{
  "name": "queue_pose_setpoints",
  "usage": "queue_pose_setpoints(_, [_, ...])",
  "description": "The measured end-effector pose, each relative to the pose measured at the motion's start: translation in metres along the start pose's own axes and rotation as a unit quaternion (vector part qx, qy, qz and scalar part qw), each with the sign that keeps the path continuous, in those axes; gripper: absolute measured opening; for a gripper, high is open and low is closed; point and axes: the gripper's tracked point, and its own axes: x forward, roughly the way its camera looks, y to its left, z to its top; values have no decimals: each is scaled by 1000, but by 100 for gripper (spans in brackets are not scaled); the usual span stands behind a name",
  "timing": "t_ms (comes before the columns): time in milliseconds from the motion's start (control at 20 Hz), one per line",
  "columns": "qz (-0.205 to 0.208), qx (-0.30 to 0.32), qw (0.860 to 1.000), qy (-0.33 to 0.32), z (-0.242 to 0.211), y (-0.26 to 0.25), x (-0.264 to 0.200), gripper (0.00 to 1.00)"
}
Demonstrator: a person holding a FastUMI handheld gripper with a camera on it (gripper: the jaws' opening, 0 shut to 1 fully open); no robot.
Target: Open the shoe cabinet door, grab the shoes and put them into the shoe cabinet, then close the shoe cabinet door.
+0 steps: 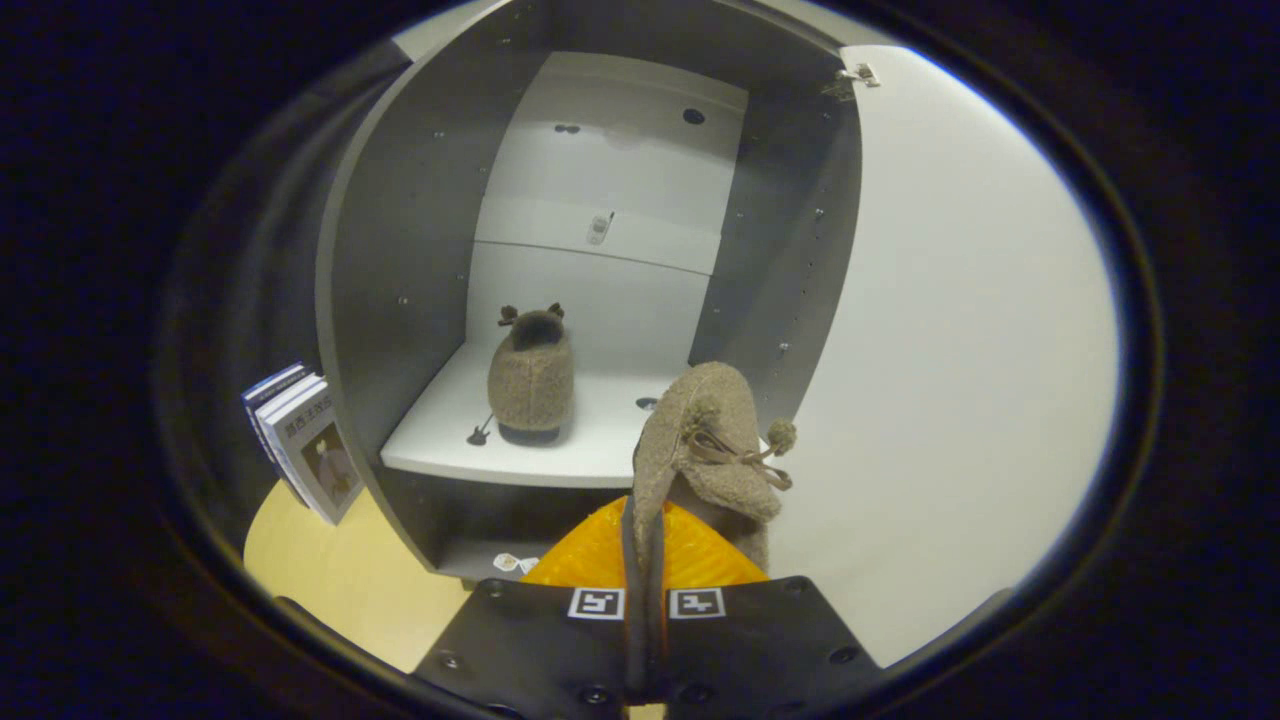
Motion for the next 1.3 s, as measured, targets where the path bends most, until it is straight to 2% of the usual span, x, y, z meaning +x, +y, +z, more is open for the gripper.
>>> queue_pose_setpoints(550, [9, 11, 999, -43, 83, -2, 101, 2])
queue_pose_setpoints(950, [39, 39, 998, -39, 100, 7, 178, 2])
queue_pose_setpoints(1300, [61, 72, 995, -39, 108, 9, 215, 2])
